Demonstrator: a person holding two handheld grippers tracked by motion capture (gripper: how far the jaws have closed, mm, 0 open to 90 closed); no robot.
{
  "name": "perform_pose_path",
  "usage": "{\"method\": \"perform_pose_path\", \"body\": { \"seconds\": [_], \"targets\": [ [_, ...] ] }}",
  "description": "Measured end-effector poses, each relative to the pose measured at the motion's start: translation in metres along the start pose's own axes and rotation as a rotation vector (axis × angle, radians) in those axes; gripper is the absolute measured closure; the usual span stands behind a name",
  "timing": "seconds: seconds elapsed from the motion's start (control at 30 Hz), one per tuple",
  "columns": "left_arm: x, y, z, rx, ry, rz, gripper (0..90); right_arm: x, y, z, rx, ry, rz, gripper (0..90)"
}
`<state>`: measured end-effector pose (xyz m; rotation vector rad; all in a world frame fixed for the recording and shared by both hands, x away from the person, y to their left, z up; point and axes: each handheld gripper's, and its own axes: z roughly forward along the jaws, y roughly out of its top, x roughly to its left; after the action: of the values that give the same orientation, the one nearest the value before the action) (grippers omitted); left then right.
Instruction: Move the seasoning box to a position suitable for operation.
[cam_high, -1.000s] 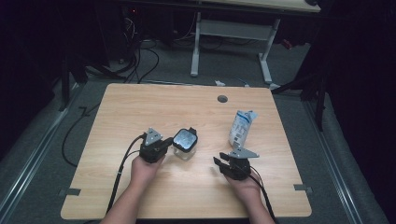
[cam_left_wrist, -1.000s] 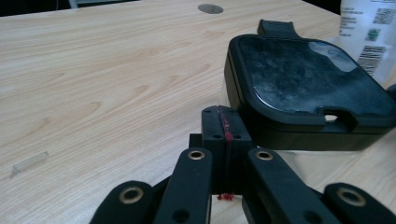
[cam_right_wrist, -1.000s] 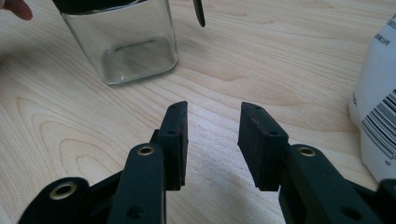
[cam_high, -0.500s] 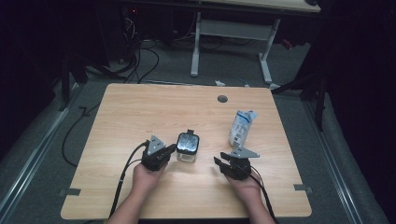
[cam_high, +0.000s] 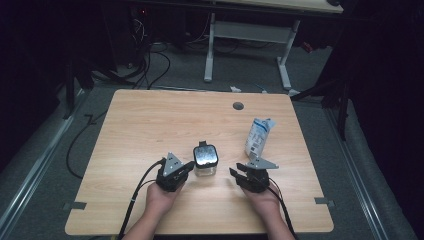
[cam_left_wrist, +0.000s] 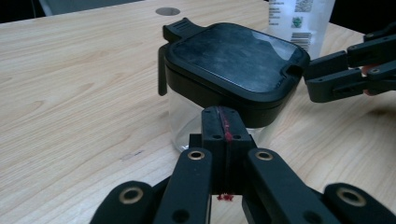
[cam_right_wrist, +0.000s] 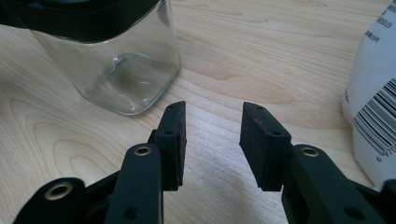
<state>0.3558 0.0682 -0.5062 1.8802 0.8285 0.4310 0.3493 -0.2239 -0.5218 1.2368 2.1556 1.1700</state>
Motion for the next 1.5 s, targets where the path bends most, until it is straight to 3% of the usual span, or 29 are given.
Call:
{"method": "perform_pose_path", "body": {
  "seconds": [0.43, 1.03, 1.3, 1.5],
  "targets": [
    [-0.014, -0.001, 0.005, -0.008, -0.031, -0.006, 90.0, -0.003, 0.0, -0.002, -0.003, -0.005, 0.012, 61.3],
    [-0.033, 0.0, 0.021, 0.009, -0.073, 0.017, 90.0, -0.005, -0.001, -0.003, -0.003, -0.009, 0.018, 59.9],
    [-0.033, 0.001, 0.02, 0.012, -0.075, 0.019, 89.9, -0.005, -0.001, -0.002, 0.0, -0.011, 0.018, 58.9],
    [-0.022, 0.002, 0.01, 0.011, -0.049, 0.016, 84.6, -0.005, -0.001, -0.001, 0.004, -0.016, 0.014, 57.0]
  ]
}}
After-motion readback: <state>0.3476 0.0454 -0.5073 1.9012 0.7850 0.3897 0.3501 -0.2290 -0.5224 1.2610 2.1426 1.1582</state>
